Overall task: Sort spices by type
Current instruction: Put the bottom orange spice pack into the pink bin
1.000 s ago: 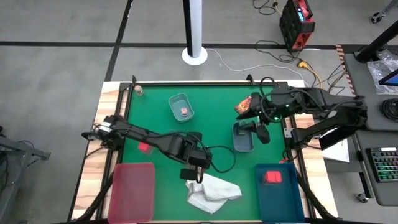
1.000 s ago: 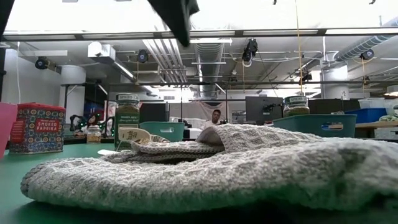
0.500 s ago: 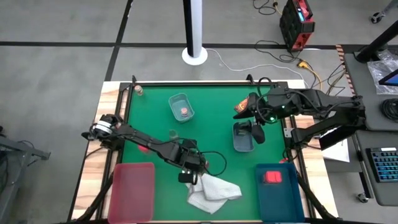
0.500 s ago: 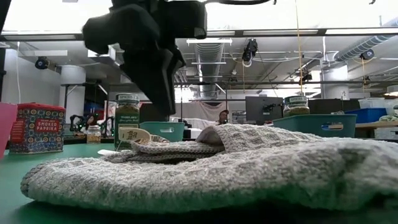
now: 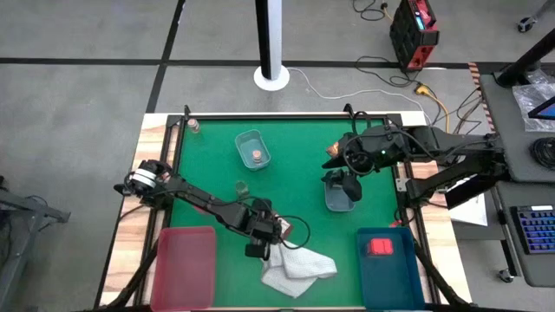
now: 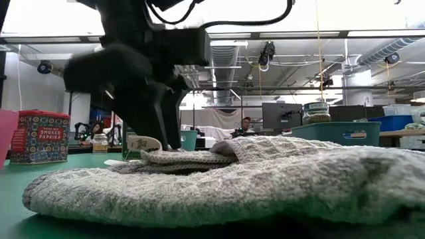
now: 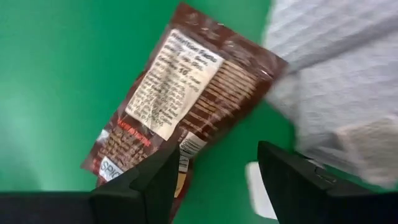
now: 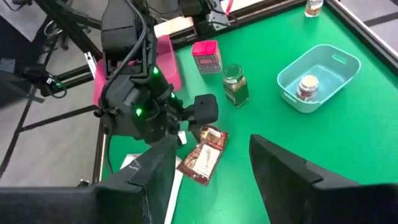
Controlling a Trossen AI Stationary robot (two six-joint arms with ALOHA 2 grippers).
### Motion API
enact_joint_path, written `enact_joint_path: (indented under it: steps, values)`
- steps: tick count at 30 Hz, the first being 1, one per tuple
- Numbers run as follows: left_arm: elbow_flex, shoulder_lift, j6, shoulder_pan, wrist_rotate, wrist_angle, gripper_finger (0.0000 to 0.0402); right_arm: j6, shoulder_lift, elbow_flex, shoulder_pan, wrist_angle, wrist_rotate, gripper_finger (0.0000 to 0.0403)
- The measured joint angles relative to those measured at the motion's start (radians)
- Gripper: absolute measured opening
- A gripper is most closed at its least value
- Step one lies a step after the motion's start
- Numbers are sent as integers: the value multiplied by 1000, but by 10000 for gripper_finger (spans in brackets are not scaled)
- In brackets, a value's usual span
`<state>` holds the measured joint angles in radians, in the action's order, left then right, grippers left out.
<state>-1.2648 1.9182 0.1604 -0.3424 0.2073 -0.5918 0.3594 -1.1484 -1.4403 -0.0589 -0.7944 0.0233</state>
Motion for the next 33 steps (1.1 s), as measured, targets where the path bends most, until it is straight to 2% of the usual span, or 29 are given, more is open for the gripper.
enact_joint_path:
  steps: [3,8,13,28,33]
  values:
    - [20,2,7,0,53,19,195,10,0,0,0,0,0,196]
    - [46,8,10,3,70,56,192,34,-5,0,0,0,0,192]
    - [2,7,-43,-4,149,61,191,45,-12,1,0,0,-1,190]
    - [73,69,-45,26,122,163,191,64,-13,2,0,1,-26,192]
    - [102,93,-28,27,117,231,161,79,-13,2,0,8,-27,196]
